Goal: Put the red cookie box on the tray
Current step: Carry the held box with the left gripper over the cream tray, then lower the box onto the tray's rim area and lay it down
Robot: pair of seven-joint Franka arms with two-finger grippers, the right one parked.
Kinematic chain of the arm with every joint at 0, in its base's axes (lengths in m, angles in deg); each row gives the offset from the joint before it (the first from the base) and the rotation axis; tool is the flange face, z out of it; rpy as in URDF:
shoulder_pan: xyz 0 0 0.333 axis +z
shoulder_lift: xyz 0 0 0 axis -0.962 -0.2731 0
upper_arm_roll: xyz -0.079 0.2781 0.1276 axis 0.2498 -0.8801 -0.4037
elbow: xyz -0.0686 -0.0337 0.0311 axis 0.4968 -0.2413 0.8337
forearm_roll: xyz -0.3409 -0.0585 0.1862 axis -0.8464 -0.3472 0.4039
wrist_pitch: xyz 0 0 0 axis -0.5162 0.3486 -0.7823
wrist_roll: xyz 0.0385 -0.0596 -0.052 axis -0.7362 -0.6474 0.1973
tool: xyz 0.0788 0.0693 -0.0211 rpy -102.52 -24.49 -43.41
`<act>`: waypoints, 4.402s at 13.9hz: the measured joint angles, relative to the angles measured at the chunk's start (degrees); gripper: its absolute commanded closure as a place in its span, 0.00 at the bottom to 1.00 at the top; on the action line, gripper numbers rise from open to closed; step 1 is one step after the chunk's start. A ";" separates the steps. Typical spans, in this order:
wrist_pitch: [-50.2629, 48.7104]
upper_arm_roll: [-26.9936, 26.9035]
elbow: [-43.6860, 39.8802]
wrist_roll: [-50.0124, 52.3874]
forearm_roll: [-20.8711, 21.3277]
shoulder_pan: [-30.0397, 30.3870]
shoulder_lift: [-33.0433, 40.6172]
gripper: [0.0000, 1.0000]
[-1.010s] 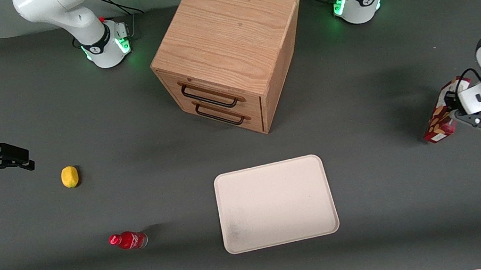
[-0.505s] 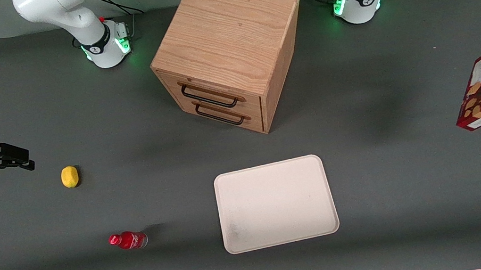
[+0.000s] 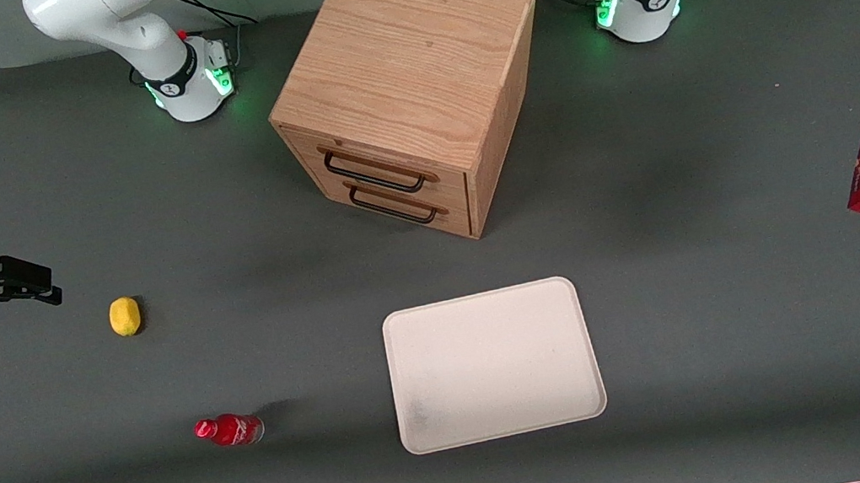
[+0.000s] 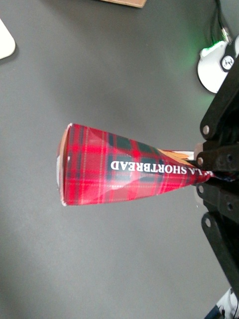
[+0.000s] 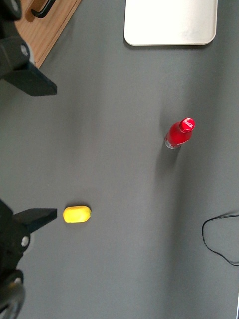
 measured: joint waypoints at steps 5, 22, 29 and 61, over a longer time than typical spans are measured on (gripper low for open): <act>0.16 0.30 -6.22 15.75 -1.36 -9.62 -6.25 1.00; 22.47 5.92 -22.14 68.49 -8.43 -25.04 -37.10 1.00; 27.33 5.73 -23.89 67.24 -8.43 -24.54 -41.09 1.00; 34.98 3.95 -23.82 59.26 -8.34 -24.59 -47.09 0.00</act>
